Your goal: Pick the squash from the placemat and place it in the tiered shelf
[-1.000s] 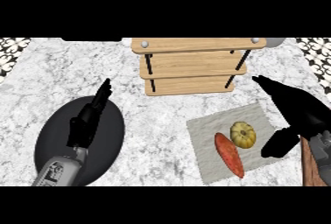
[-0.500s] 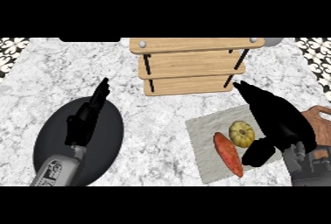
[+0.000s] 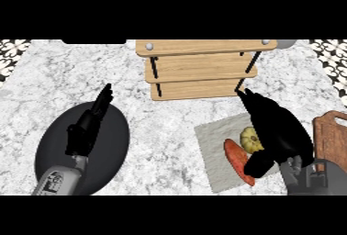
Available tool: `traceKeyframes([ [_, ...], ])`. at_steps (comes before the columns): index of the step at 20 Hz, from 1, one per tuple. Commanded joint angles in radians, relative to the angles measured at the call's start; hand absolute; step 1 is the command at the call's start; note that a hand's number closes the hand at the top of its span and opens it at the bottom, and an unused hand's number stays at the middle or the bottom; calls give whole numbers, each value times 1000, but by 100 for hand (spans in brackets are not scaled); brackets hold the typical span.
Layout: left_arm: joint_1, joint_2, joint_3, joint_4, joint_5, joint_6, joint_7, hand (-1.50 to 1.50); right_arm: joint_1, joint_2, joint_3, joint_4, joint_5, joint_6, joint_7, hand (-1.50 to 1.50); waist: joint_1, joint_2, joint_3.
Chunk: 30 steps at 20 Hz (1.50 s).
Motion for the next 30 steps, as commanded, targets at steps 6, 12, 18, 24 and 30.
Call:
traceKeyframes([
  [6,7,-40,-4,-5,-32,-24,2,0,34,99,-22,179,147,-21,-70,-150,3,2,0],
  [12,-18,-48,40,65,-43,-40,-33,0,49,102,-86,79,141,125,-13,-150,-4,1,0],
  [18,-42,-14,104,-1,-20,-82,21,0,139,167,-48,55,243,110,-15,-150,-3,0,0],
  [24,-9,-108,30,-32,-103,-14,42,0,94,163,-112,203,308,111,-135,-150,-1,1,0],
  [30,-40,-92,93,23,-98,-52,33,0,115,217,-127,251,386,107,-183,-150,-1,1,0],
])
